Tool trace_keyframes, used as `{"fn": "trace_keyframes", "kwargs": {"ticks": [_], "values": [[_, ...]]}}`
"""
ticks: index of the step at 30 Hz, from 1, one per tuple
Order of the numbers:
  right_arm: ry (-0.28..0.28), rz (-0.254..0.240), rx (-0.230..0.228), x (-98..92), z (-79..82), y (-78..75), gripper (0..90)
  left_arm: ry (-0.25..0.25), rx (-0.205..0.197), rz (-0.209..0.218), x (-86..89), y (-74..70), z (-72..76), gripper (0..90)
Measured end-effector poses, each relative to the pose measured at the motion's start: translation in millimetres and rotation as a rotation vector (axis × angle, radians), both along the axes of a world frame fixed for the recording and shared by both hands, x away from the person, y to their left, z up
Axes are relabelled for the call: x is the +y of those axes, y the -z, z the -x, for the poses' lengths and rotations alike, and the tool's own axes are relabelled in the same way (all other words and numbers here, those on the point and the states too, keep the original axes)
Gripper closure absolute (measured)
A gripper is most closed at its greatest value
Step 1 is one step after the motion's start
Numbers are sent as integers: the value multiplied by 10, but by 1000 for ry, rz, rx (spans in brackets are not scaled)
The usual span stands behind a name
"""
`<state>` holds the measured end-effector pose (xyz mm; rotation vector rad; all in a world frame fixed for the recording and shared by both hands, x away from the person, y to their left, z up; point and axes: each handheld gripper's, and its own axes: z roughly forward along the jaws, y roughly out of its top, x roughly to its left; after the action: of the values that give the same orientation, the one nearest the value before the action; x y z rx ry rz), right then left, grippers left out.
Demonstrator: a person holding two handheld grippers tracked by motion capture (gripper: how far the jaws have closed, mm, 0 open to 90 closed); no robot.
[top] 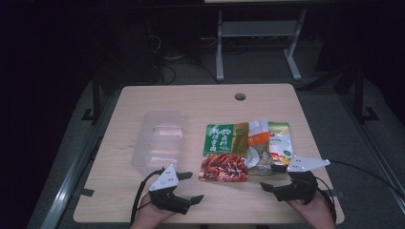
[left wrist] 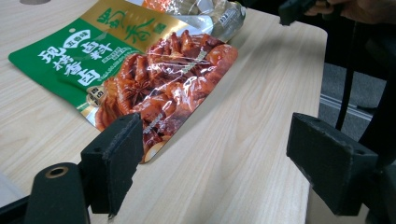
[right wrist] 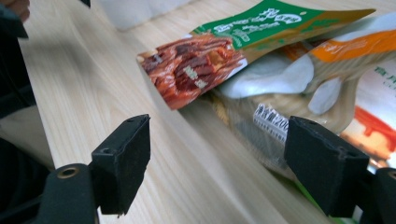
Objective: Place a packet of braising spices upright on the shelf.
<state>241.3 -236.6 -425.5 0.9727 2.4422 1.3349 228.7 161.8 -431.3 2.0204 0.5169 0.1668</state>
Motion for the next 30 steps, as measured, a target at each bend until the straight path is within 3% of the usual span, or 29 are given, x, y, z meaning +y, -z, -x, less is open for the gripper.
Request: {"fn": "trace_keyframes", "kwargs": {"ticks": [10, 14, 22, 30], "values": [[-12, -3, 19, 47, -97, -7, 219, -4, 15, 6, 23, 7, -16, 187], [-19, -29, 15, 101, -208, -119, 213, -5, 8, -4, 9, 11, -7, 188], [-32, -15, -12, 227, -424, -326, 206, -14, 3, 4, 40, -5, -11, 187], [-23, -3, 21, 296, -698, -487, 211, -13, -12, -8, 54, -19, -23, 187]]}}
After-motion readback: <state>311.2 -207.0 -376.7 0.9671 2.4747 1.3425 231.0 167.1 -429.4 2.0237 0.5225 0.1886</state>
